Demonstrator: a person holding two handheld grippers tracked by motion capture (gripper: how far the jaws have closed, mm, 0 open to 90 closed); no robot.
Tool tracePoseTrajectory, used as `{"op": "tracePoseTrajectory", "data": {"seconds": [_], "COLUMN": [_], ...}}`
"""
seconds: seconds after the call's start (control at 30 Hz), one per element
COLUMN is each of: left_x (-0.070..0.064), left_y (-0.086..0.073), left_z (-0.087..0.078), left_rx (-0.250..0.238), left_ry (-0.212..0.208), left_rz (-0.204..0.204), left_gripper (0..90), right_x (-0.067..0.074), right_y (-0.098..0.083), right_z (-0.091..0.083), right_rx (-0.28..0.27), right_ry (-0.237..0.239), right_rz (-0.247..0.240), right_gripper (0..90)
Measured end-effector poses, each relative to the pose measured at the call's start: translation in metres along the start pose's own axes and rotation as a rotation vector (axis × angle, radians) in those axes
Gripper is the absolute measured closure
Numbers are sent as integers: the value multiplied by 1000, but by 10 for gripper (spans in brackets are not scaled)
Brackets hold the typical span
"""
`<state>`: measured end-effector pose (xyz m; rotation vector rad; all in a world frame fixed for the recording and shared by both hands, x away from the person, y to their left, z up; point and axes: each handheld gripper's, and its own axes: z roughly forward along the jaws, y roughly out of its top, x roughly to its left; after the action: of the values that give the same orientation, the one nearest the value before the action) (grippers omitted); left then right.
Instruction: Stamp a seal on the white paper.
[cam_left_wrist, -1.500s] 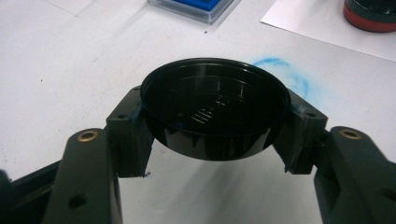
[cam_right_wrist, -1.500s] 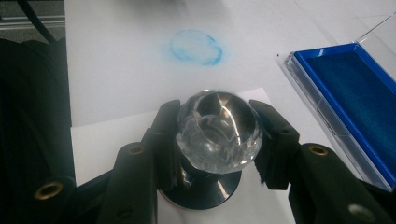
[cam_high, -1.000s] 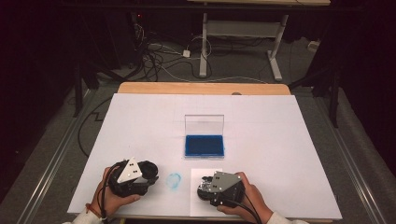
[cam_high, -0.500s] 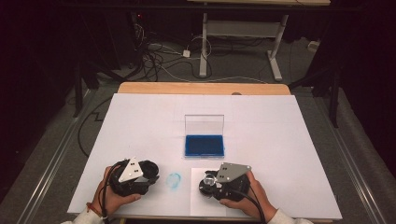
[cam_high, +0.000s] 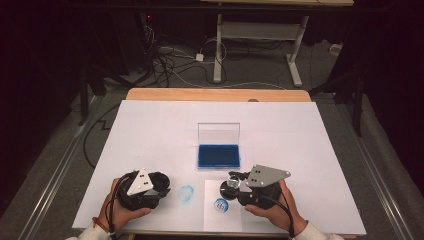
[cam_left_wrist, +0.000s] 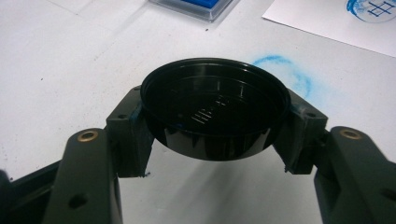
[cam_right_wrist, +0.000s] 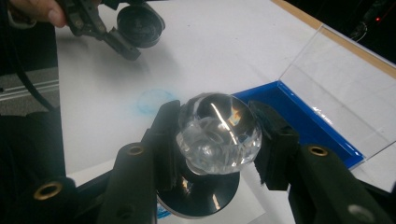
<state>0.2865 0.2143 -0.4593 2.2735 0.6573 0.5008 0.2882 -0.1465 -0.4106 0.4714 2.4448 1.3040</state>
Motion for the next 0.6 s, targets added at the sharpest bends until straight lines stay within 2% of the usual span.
{"op": "tracePoseTrajectory", "data": {"seconds": [0.33,0.6], "left_x": [0,0], "left_y": [0,0], "left_z": [0,-1], "left_rx": [0,0], "left_ry": [-1,-3], "left_rz": [0,-1], "left_gripper": [371,370], "right_x": [13,20], "right_y": [-5,-13], "right_z": [17,33], "right_rx": [74,132], "right_ry": [37,75], "right_rz": [-50,-62], "right_gripper": [574,574]}}
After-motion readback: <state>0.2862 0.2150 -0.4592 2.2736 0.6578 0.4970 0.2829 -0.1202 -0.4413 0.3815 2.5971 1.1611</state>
